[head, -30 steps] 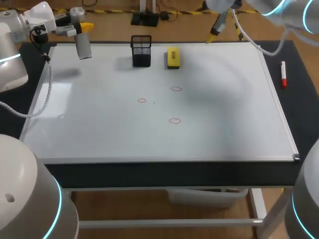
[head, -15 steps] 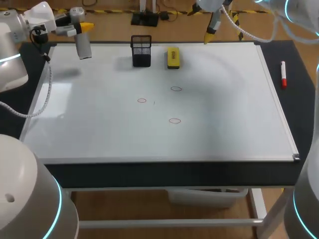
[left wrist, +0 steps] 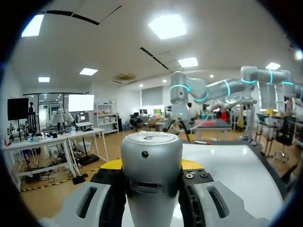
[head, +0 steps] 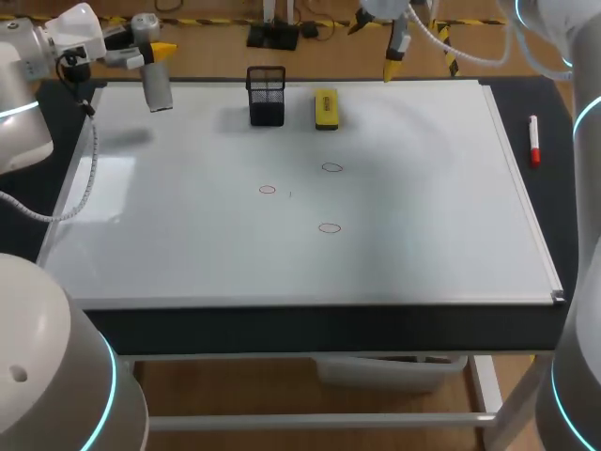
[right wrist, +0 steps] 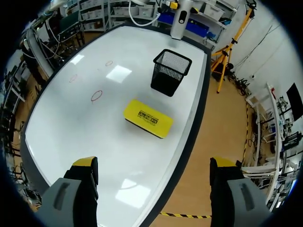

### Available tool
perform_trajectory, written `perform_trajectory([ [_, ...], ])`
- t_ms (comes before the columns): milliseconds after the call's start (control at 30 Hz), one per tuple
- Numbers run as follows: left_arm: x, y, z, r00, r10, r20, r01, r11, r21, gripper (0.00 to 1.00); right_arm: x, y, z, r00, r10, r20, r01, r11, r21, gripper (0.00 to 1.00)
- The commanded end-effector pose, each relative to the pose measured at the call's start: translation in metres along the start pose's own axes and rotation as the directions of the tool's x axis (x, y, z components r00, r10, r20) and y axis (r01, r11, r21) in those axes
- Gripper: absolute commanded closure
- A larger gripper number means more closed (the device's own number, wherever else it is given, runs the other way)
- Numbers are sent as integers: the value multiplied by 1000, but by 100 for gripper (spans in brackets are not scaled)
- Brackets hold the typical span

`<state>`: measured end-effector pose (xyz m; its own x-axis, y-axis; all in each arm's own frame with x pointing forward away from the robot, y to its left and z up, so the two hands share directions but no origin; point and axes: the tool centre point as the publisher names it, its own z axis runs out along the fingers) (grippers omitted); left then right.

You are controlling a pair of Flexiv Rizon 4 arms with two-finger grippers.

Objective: Pick up the inspection probe, press it on each red-marked spot on the whiteboard one by one, put down the probe, pick up the eraser, and wipe off all the red marks.

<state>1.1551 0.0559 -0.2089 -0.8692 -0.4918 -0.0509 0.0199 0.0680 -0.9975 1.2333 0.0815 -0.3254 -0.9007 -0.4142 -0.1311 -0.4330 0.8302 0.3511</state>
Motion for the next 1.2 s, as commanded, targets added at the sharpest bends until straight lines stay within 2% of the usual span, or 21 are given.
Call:
perform_trajectory([
  [33,1,-1,0,1000,1,3,-1,1000,1,100,-5,-1,-2,977,0,-211,0,1000,1,0],
  [300,1,-1,0,1000,1,3,-1,1000,1,100,-8,-2,0,974,-17,-227,18,1000,3,0],
  [667,1,-1,0,1000,1,3,-1,1000,1,100,-21,10,21,927,-199,-319,205,979,-13,0],
  [1000,1,-1,0,1000,1,3,-1,1000,1,100,-25,20,41,841,-347,-414,357,932,-56,0],
  [1200,1,-1,0,1000,1,3,-1,1000,1,100,-24,25,52,771,-418,-481,445,893,-64,0],
])
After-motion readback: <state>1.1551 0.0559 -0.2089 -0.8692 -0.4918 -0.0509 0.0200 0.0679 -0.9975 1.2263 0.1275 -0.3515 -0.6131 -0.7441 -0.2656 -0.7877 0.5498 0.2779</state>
